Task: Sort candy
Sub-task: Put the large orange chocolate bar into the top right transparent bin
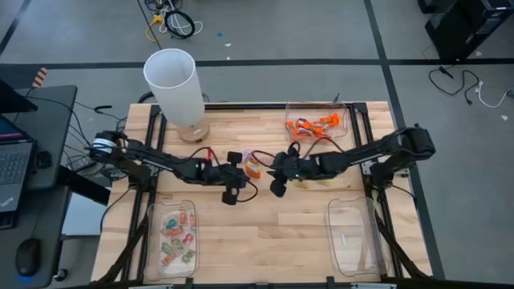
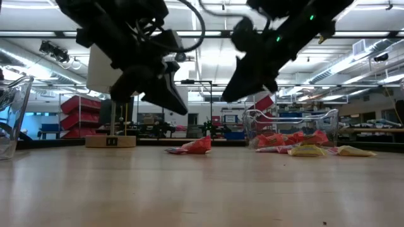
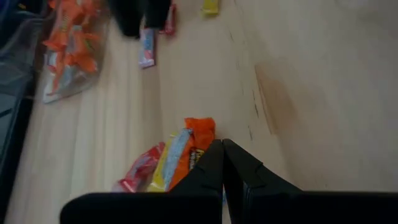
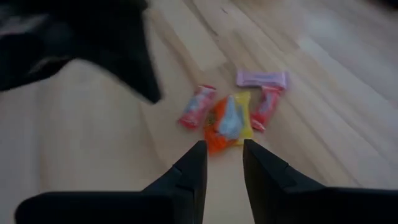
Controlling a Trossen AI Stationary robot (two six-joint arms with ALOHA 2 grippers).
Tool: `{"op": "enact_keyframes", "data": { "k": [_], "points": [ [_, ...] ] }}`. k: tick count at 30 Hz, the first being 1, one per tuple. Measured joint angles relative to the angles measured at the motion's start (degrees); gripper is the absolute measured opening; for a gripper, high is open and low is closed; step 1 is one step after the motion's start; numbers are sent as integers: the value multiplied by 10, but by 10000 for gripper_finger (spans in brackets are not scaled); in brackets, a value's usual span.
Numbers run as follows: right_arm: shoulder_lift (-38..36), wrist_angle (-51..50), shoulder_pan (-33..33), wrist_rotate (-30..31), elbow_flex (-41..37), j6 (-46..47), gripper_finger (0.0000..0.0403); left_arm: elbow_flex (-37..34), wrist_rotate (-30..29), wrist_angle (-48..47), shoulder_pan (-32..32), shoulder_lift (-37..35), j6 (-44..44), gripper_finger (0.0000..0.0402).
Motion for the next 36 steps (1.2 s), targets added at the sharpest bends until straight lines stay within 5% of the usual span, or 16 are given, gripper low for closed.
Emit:
{"op": "enact_keyframes", "data": {
  "k": [12, 23, 30, 36],
  "points": [
    [121, 120, 0, -24, 0, -148, 147, -28, -3, 60, 29, 37, -1, 2],
    [172, 165, -11, 4, 1, -103, 187, -94, 3, 181, 40, 37, -6, 1],
    [182, 178, -23, 1, 0, -83, 173, -94, 3, 192, 40, 37, -7, 1],
    [190, 201, -26, -34, 1, -80, 105, -94, 3, 230, 40, 37, -6, 1]
  ]
}}
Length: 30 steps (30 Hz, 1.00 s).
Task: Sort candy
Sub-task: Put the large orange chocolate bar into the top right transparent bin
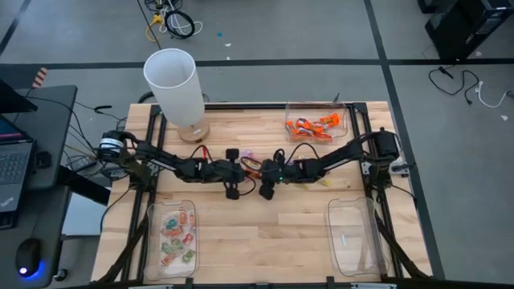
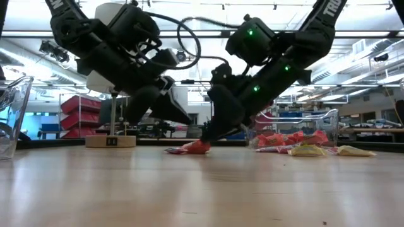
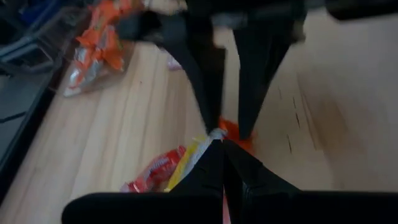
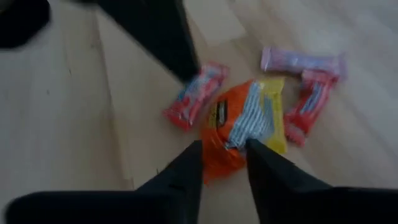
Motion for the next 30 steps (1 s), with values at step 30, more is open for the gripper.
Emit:
{"op": "enact_keyframes", "data": {
  "k": [30],
  "points": [
    [-171, -36, 79, 74, -39, -83, 0, 0, 0, 30, -1, -173, 4, 0]
  ]
}}
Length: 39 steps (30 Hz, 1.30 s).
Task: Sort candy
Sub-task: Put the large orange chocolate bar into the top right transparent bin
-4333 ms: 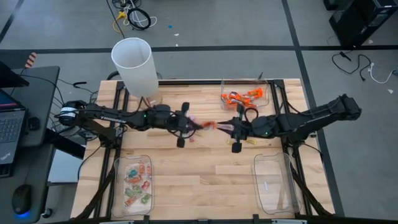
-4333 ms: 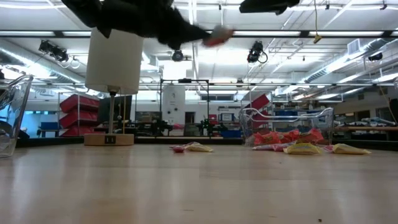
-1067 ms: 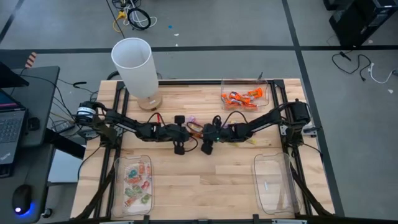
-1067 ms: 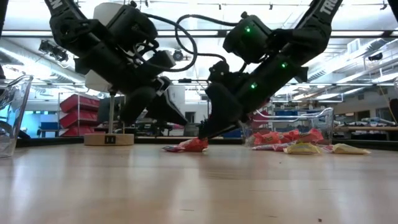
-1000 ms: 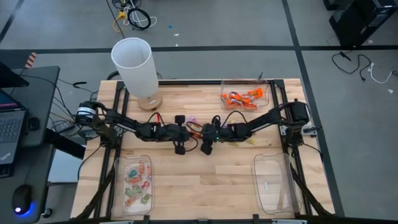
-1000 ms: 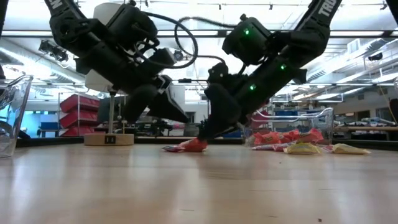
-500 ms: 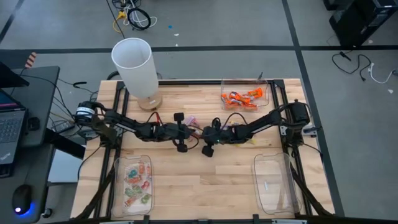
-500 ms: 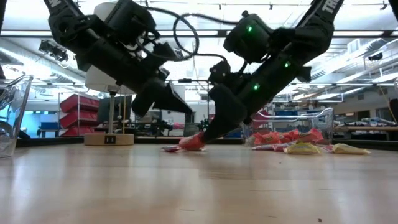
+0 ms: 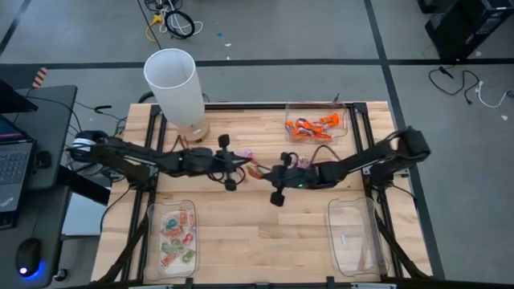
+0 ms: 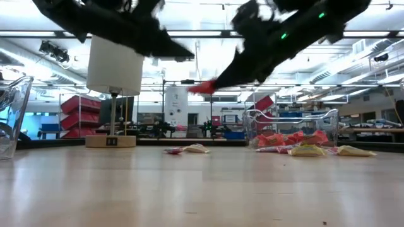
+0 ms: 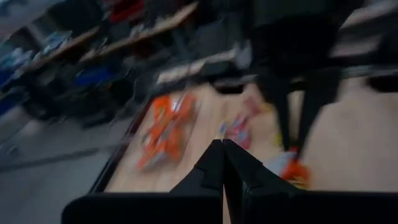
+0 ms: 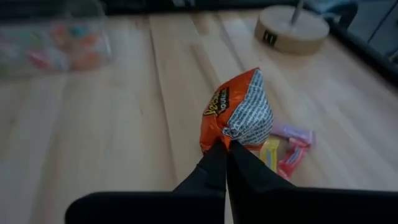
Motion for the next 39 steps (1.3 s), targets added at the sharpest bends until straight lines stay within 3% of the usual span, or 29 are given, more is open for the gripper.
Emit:
{"op": "enact_keyframes", "data": {
  "k": [4, 7, 14, 19, 24, 30, 34, 39],
  "points": [
    [-81, 25, 16, -8, -52, -45, 0, 0, 73, 1, 0, -33, -22, 0],
    [-123, 96, 37, -51, -102, -120, 0, 0, 129, 1, 0, -42, -47, 1],
    [-149, 265, 55, -110, -176, -190, 0, 0, 299, -4, -1, -24, -106, 29],
    [-149, 273, 53, -129, -172, -206, 0, 0, 289, 33, 0, -16, -150, 55],
    [-149, 281, 52, -129, -171, -209, 0, 0, 240, 42, 0, -16, -168, 88],
    [-149, 281, 49, -94, -171, -208, 0, 0, 215, 58, -1, -7, -185, 126],
    [-148, 286, 49, -93, -171, -208, 0, 0, 165, 60, 0, -8, -191, 138],
    [-148, 287, 49, -90, -171, -210, 0, 0, 166, 73, -1, -8, -188, 139]
  ]
}}
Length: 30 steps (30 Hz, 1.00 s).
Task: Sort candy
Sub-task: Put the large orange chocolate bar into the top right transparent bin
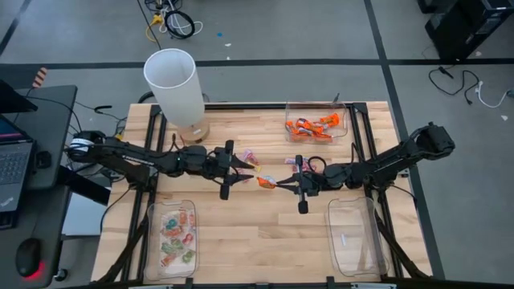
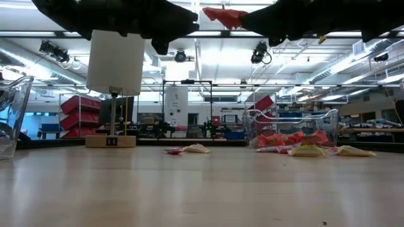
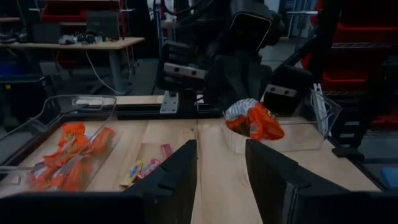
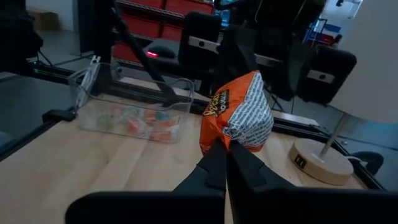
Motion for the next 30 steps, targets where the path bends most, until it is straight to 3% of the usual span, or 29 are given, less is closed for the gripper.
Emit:
{"op": "enact_keyframes", "data": {
  "k": [21, 30],
  "points": [
    [0, 7, -15, 4, 0, -11, 0, 0, 0, 20, 0, 0, -12, 138],
    [0, 8, -16, 4, 0, -11, 0, 0, 4, 102, 0, 55, -24, 138]
  ]
}}
